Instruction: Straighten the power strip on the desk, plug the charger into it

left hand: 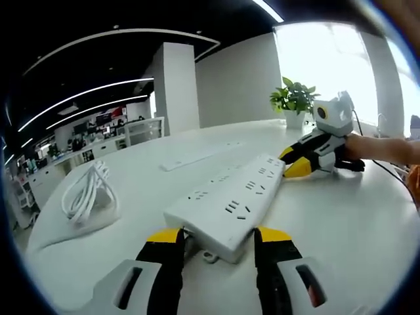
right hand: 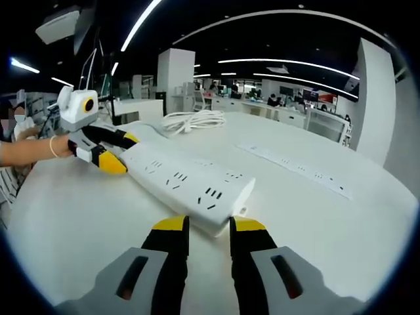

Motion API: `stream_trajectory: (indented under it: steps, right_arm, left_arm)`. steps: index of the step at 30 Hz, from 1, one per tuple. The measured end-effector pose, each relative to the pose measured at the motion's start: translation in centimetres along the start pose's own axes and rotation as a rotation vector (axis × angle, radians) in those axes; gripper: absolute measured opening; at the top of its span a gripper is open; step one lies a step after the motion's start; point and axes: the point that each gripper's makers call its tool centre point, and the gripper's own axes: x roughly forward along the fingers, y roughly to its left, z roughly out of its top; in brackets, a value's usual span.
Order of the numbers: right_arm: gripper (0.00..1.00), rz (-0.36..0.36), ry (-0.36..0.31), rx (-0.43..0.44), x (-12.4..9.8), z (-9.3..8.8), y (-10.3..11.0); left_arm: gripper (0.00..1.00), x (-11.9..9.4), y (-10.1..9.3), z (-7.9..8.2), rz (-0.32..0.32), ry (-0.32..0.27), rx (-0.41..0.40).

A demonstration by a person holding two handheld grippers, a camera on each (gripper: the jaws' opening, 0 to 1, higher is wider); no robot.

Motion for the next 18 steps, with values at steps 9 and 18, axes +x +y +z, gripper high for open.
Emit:
stream_trajectory:
  steps: [9, 18]
  right_arm:
    - [0.23, -0.030, 0.010, 0.001, -0.23, -0.08, 0.24]
    - [0.23, -0.043, 0.018, 0.007, -0.48, -0.07, 0.44]
  left_arm:
    - [0.43, -0.06, 0.00, -0.05, -0.025, 0.001, 0.014]
    - [0.43, -0.12, 0.02, -0.02, -0.047, 0.002, 0.026]
